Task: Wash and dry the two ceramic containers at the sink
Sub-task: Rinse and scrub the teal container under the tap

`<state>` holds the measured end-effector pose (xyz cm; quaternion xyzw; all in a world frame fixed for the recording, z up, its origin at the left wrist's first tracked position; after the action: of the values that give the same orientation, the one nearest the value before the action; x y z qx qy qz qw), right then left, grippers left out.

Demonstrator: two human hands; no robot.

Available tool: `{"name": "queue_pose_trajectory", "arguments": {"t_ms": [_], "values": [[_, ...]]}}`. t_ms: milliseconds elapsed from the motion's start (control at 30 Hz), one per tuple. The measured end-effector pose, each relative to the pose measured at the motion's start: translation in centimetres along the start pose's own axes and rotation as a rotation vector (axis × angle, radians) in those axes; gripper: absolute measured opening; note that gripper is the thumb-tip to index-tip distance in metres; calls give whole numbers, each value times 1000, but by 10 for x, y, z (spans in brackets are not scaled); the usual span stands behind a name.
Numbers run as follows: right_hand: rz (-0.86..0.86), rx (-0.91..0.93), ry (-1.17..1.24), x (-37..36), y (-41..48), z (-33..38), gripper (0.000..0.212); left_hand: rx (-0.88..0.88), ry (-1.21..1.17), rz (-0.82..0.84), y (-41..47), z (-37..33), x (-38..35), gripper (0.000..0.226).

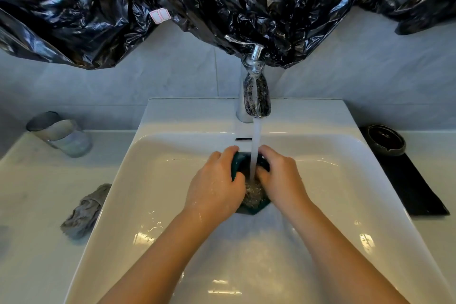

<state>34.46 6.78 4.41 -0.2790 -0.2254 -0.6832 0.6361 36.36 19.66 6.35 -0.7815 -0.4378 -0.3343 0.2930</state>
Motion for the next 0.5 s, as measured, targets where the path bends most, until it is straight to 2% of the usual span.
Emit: {"name": "queue_pose_trajectory", "arguments": {"t_ms": [33, 100, 133, 167, 200, 267, 300, 367, 400, 467, 500], "values": [[-8, -27, -96, 4, 1, -2, 4, -10, -9, 67, 2, 1, -6, 52], [24, -77, -332, 6, 1, -2, 13, -27, -47, 184, 5, 2, -12, 51], [47, -67, -360, 5, 1, 0, 13, -34, -67, 236, 7, 2, -14, 50], [75, -36, -329, 3, 0, 2, 15, -35, -89, 280, 10, 1, -16, 50], [98, -3, -298, 0, -1, 5, 27, -19, -111, 299, 14, 1, -16, 49], [113, 17, -230, -3, -2, 6, 46, 65, -158, 231, 19, 9, -9, 49], [87, 3, -161, -1, -2, 3, 46, 109, -179, 174, 19, 13, -5, 50], [8, -60, -73, 6, -1, -6, 34, 143, -206, 126, 15, 12, -5, 51], [-25, -97, -146, 10, 0, -9, 25, 145, -197, 127, 12, 9, -7, 49], [-24, -198, -448, 15, 1, -11, 7, 140, -121, 127, 11, 0, -7, 43], [-15, -225, -542, 16, 0, -9, 10, 128, -73, 131, 13, -4, -5, 40]]}}
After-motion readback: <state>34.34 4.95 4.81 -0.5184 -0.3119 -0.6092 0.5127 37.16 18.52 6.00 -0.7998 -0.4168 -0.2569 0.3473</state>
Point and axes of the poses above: each hand's wrist, its own y-axis towards the middle knuckle, its own x-axis out of the back of the hand, z = x × y, the point moved 9 cm from there along y, towards the middle knuckle, and after that the axes turned 12 degrees about z, right-handed, at the moved point
